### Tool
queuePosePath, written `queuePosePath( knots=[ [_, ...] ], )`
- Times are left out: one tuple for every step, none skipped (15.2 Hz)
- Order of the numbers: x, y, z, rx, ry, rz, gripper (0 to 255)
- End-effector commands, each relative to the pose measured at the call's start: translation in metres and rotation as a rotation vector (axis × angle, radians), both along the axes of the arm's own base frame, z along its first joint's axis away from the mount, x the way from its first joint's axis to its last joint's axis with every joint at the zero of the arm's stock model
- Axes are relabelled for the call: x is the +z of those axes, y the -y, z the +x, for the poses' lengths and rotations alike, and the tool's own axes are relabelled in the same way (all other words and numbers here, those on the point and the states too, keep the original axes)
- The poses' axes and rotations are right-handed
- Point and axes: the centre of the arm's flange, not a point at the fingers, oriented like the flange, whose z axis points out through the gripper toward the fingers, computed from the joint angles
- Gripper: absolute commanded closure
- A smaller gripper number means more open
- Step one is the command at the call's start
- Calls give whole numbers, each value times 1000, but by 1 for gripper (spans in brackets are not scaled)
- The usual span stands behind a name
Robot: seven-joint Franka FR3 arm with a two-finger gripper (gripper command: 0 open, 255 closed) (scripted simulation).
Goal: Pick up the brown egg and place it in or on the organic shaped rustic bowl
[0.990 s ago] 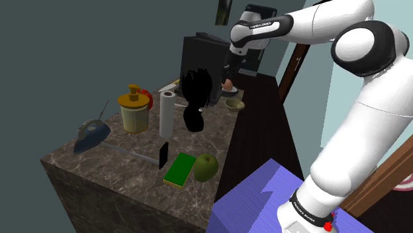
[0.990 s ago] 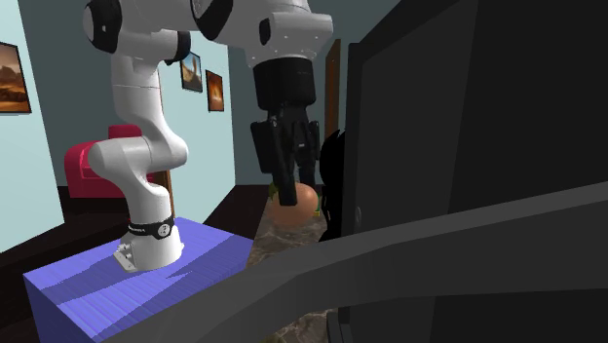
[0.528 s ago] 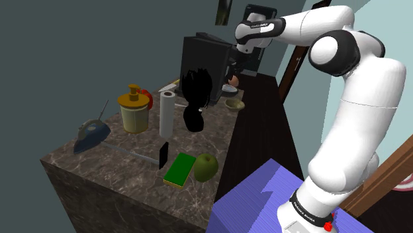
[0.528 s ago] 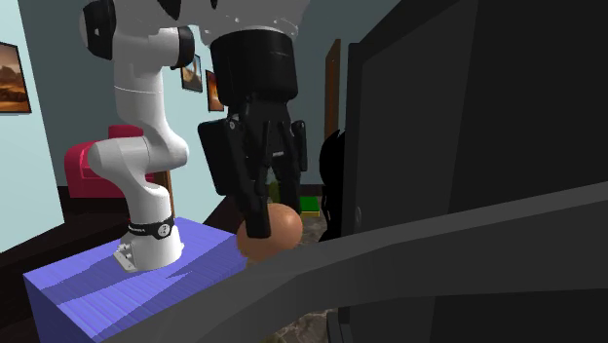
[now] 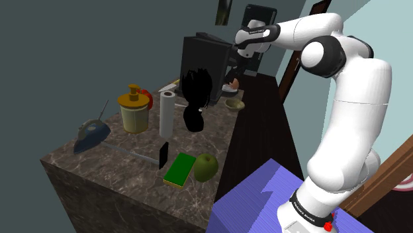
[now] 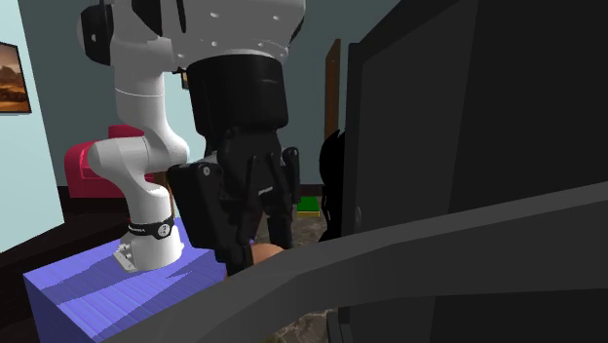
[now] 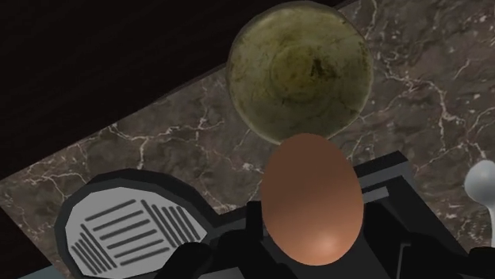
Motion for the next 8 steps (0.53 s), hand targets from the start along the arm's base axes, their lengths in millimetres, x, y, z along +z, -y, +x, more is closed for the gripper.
queuePosePath(
  knots=[
    [-11,1,-1,0,1,0,255],
    [-16,1,-1,0,1,0,255],
    [-21,1,-1,0,1,0,255],
    [-27,1,-1,0,1,0,255],
    [-32,1,-1,0,1,0,255],
    [-37,1,-1,0,1,0,255],
    [-43,1,-1,0,1,0,255],
    [-48,1,-1,0,1,0,255]
  ],
)
